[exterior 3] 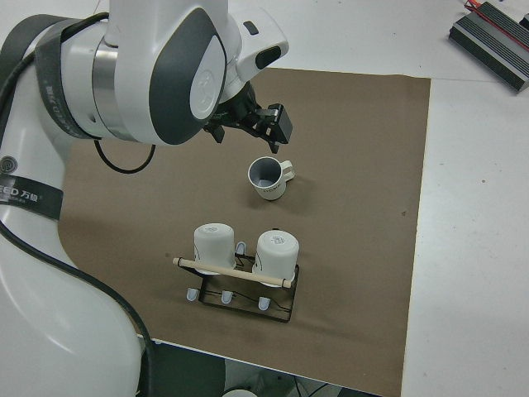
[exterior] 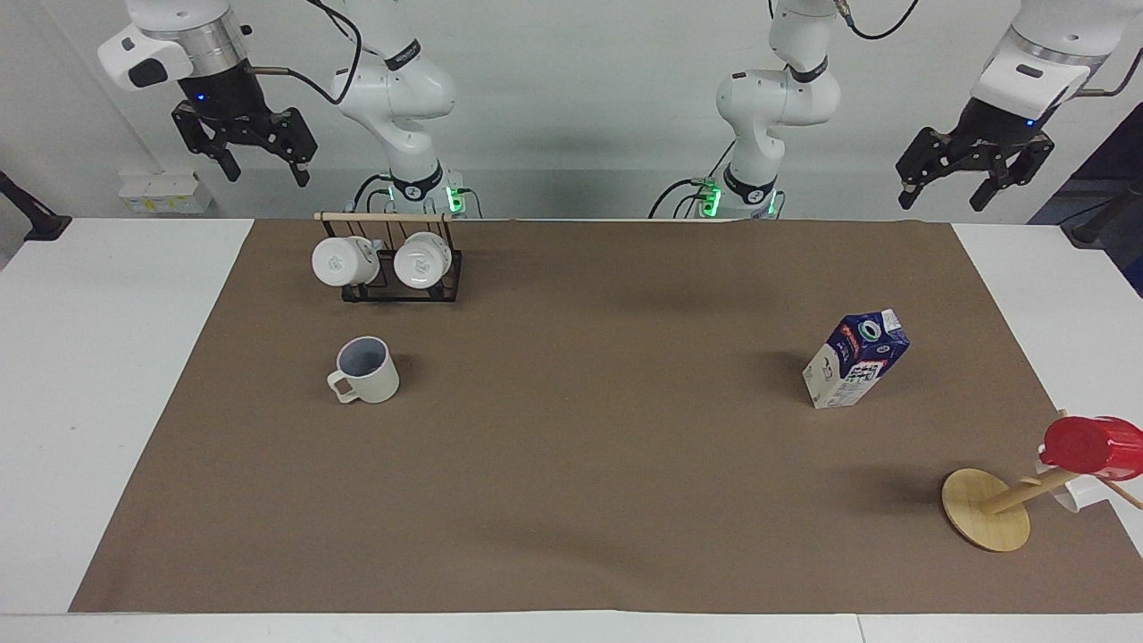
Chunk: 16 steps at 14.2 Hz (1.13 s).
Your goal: Place cup and milk on table
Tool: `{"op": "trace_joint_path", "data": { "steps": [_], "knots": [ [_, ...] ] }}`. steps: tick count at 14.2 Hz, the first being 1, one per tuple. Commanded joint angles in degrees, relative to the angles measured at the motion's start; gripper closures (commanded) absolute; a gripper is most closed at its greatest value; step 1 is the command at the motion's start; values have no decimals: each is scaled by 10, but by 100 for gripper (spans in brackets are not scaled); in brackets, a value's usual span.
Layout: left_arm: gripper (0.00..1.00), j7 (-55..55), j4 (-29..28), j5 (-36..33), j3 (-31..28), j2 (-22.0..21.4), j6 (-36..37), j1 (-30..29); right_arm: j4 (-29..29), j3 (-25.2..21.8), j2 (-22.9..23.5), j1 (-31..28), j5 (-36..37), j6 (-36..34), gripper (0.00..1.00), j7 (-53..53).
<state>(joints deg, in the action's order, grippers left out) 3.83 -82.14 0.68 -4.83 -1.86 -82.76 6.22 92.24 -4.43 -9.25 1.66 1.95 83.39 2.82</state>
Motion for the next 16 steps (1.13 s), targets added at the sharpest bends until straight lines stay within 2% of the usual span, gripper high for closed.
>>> {"op": "trace_joint_path", "data": {
  "steps": [1, 8, 16],
  "knots": [
    [0, -3, -14, -1, 3, -13, 2, -6, 8, 3, -6, -4, -6, 1, 0, -7],
    [0, -3, -14, -1, 3, -13, 2, -6, 10, 4, -6, -5, -11, 5, 0, -5],
    [0, -2, -14, -1, 3, -13, 2, -6, 41, 5, -2, -3, -10, 34, 0, -3]
  ]
}}
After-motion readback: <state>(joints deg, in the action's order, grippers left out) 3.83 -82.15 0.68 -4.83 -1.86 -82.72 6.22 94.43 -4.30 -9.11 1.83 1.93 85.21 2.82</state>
